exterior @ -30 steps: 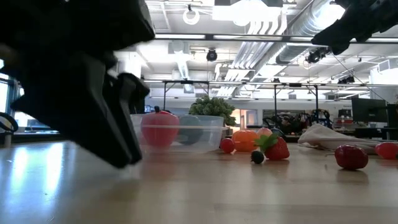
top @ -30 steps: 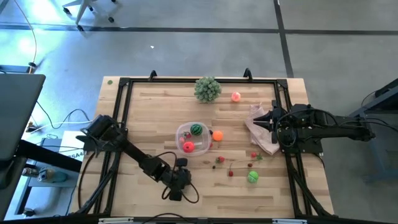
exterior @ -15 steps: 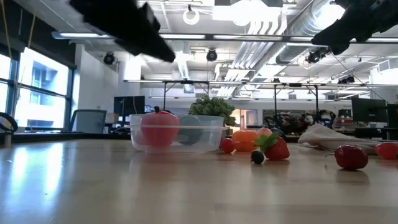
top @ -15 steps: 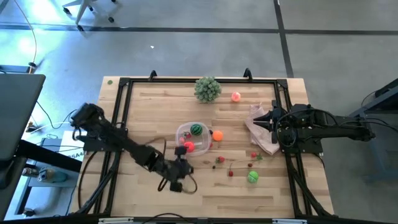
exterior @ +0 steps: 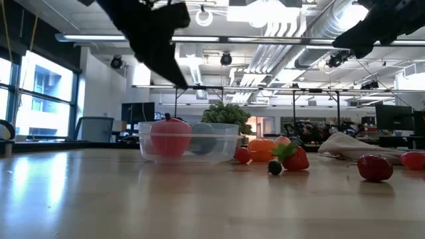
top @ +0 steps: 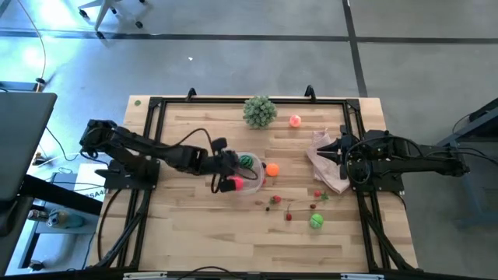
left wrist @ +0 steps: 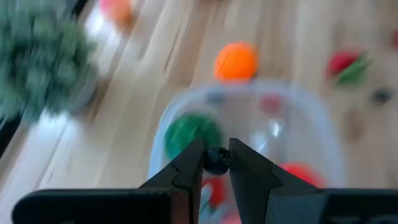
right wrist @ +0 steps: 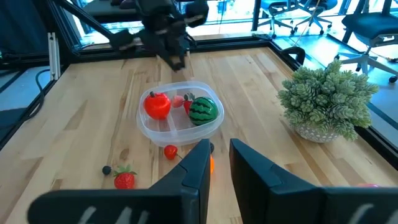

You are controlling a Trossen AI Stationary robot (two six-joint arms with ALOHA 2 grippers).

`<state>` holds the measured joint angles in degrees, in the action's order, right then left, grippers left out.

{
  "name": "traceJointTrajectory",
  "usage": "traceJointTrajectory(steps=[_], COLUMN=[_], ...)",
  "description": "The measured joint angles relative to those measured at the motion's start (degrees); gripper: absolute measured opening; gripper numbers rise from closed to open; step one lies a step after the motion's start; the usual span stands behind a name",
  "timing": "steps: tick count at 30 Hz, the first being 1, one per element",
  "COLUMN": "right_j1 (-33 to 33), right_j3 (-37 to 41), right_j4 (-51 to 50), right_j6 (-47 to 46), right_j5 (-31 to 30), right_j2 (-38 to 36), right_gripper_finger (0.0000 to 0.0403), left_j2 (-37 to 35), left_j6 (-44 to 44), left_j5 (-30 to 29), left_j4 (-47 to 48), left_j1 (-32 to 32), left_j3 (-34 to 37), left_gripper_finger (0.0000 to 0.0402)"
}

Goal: Pick and placing Produce into tupperware
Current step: Put the bottom blueberry into the transparent bin

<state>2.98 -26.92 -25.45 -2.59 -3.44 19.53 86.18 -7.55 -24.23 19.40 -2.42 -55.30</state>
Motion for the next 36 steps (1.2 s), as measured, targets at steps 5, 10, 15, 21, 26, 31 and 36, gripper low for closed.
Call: traceJointTrajectory(steps=[5,10,15,21,26,31,36], right_j1=[0.0,0.0,0.0,0.0,0.0,0.0,0.0], right_j3=[0.0,0.0,0.0,0.0,0.0,0.0,0.0], right_j4=[0.0,0.0,0.0,0.0,0.0,0.0,0.0], right_j6=[0.0,0.0,0.0,0.0,0.0,0.0,0.0], right_j5=[0.0,0.0,0.0,0.0,0.0,0.0,0.0], right_j2=[0.0,0.0,0.0,0.0,0.0,0.0,0.0], right_gripper_finger=[0.0052,0.0052,0.0052,0.0052,0.0052,0.0052,0.0052], left_j2=[0.6,0.7,0.6,0.7,0.6,0.6,0.6], left_j6=[-1.7,-2.3,-3.2,-4.0,-4.5,-4.5,-4.5], left_j5=[3.2,7.3,9.9,11.5,11.5,11.4,11.6], left_j4=[-1.4,-10.8,-13.9,-14.5,-15.6,-16.7,-16.6], left_j1=[2.2,3.8,5.8,5.8,5.8,5.8,5.8], left_j3=[5.5,11.9,13.9,15.3,15.9,15.9,15.9], left_gripper_finger=[0.0062,0.0062,0.0062,0.0062,0.0062,0.0063,0.0063])
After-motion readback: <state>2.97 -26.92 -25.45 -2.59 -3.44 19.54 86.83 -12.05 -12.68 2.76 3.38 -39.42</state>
